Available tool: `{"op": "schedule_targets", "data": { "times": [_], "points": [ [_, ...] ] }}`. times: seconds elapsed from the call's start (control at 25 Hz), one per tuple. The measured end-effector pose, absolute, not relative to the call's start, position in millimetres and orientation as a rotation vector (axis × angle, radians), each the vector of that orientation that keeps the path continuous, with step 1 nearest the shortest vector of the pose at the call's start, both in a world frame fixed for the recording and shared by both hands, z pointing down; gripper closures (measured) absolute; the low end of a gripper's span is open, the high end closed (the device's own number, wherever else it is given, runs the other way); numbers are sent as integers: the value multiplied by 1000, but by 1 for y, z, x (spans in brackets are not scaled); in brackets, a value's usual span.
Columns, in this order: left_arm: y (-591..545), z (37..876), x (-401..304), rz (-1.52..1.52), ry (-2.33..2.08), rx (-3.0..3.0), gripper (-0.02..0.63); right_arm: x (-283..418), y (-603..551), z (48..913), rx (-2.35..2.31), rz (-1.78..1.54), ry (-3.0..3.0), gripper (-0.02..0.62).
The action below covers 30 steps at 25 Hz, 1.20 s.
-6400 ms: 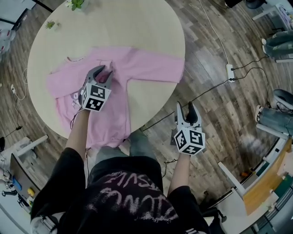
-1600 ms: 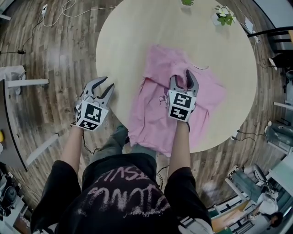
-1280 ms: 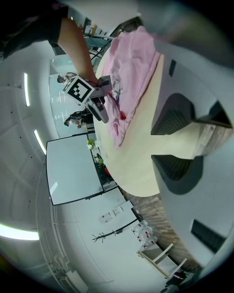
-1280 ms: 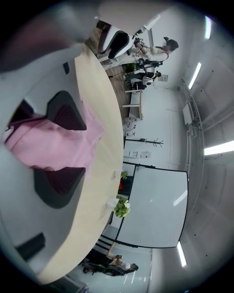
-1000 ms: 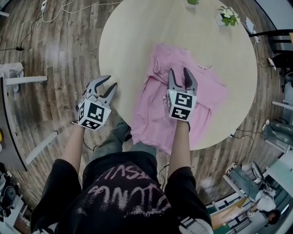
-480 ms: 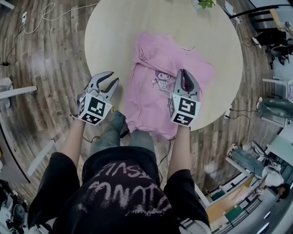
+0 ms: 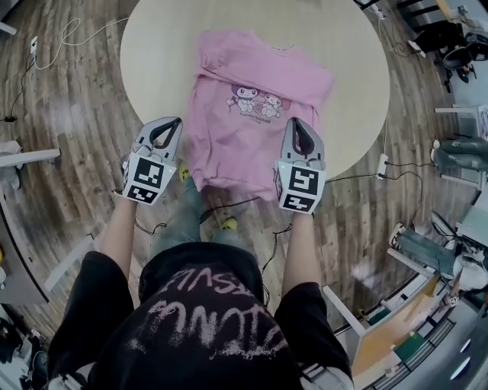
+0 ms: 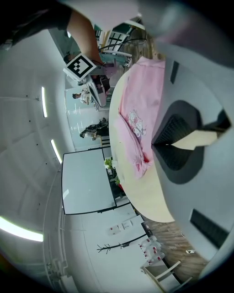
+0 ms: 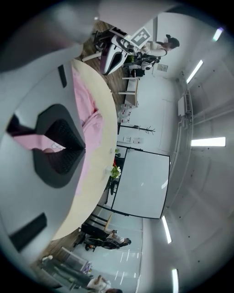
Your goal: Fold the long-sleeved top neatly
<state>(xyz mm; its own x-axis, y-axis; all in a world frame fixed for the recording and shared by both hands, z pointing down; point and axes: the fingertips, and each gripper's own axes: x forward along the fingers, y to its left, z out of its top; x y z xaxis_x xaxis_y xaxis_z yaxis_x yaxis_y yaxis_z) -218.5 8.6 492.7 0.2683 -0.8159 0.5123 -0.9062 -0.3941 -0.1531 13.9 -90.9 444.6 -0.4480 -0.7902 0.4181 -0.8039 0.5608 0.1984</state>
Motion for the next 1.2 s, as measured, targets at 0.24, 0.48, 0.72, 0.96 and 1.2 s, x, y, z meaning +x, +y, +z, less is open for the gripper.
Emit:
{"op": "schedule_targets", "data": {
  "times": [0.24,0.48,0.72,0.96,1.2],
  "points": [
    [64,487,-175,875,-1677,2359,595,59,-29,450,1213,8,-2378,589],
    [122,476,-145,952,-1778,2313,595,101,32,451,1141,-31,-2423,589],
    [164,477,-120,1036,-1823,2263,594,142,75,463,1083,-50,-2411,566],
    [180,494,-110,1115,-1790,2211,592,161,97,498,1055,59,-2366,491],
    [175,529,-115,1163,-1741,2152,459,151,107,548,1024,166,-2313,374]
  ]
}}
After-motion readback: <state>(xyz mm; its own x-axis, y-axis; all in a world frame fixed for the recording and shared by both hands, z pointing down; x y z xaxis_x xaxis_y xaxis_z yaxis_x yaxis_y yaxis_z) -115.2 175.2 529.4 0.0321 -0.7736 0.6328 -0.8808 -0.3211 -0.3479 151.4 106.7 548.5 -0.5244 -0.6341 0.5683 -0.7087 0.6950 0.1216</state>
